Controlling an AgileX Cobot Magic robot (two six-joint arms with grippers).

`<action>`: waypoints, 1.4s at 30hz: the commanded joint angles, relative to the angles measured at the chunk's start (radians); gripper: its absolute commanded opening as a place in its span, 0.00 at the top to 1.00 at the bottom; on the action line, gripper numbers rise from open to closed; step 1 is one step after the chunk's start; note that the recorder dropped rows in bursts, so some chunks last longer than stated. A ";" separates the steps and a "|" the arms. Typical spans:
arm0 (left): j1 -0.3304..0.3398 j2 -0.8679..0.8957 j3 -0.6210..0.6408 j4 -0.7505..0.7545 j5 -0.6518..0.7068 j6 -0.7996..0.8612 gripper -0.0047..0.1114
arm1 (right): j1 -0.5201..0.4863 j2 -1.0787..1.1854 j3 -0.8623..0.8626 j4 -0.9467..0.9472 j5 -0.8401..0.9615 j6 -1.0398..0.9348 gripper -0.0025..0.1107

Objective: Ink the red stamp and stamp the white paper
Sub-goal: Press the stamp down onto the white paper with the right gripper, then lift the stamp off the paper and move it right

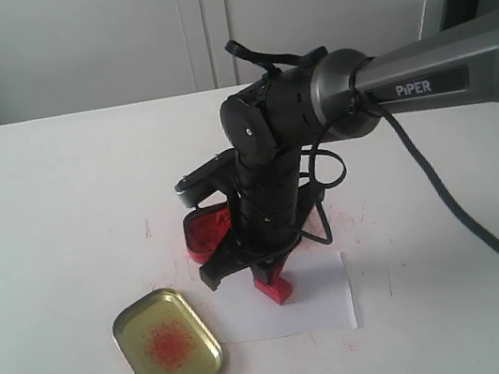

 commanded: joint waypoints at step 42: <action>-0.003 0.000 0.002 -0.006 0.000 -0.004 0.96 | 0.000 -0.081 0.058 -0.017 -0.136 0.138 0.98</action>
